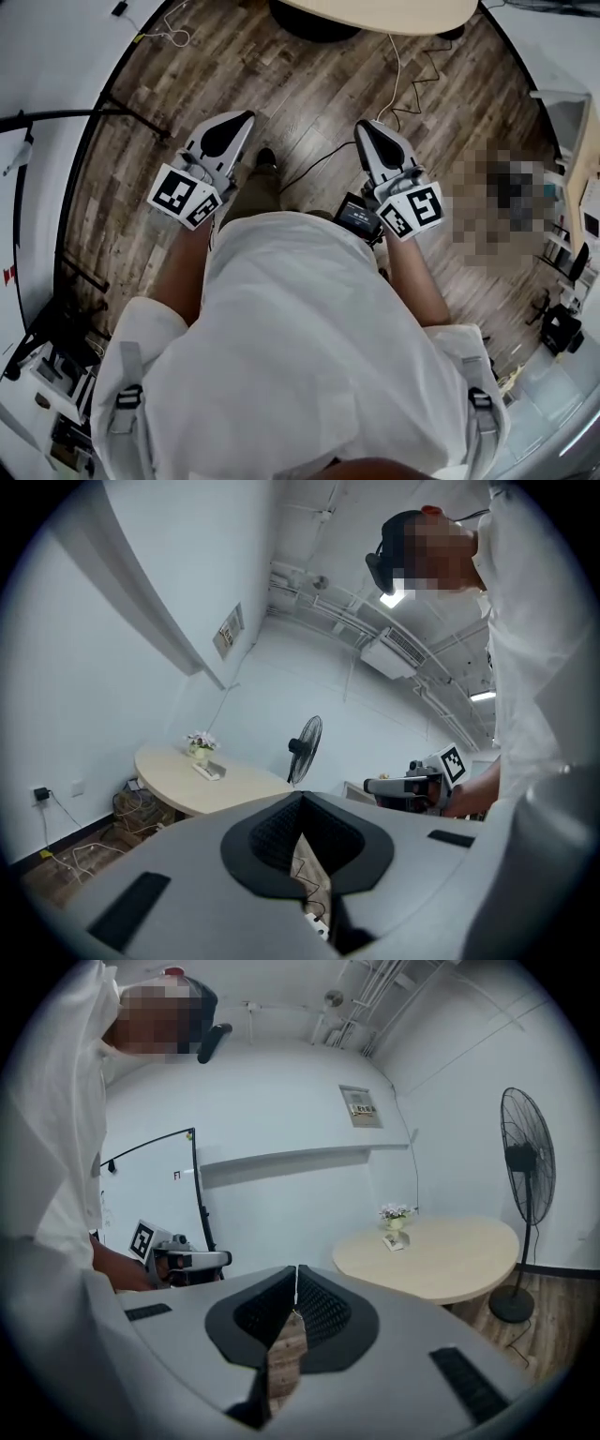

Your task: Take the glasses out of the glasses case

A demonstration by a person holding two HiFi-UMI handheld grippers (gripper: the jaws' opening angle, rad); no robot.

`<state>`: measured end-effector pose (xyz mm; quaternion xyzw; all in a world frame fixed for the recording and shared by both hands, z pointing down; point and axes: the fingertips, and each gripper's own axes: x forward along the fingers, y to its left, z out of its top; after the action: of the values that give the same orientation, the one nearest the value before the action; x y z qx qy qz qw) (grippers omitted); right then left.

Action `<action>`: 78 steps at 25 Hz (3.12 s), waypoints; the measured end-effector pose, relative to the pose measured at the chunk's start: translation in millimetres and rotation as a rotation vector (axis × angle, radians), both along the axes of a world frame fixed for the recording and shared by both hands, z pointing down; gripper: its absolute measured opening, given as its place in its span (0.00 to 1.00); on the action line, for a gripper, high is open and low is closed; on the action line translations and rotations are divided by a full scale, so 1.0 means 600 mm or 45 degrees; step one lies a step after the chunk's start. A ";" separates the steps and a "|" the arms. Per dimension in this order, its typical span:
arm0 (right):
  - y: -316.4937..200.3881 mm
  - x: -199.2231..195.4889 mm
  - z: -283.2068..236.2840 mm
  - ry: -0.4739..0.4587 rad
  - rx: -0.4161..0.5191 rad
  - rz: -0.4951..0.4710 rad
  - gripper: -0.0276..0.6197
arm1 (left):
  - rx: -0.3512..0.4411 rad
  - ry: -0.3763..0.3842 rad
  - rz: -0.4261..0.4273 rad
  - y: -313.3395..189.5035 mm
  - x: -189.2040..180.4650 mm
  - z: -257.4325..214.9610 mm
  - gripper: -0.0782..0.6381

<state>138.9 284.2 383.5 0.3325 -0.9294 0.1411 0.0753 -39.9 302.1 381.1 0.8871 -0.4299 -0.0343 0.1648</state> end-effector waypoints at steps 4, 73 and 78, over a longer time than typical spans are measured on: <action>-0.078 -0.044 -0.003 0.032 0.028 -0.010 0.08 | 0.006 0.011 0.066 -0.077 -0.038 0.007 0.13; -1.255 -0.278 0.265 0.608 -0.567 0.146 0.21 | -0.142 0.056 0.445 -1.249 -0.218 0.190 0.13; -1.285 -0.287 0.327 0.674 -0.693 0.121 0.21 | -0.197 0.072 0.434 -1.250 -0.213 0.226 0.13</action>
<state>-33.5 -486.9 579.6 0.3681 -0.7898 0.2955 0.3916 -167.6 -447.9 516.7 0.9303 -0.2700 0.0024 0.2481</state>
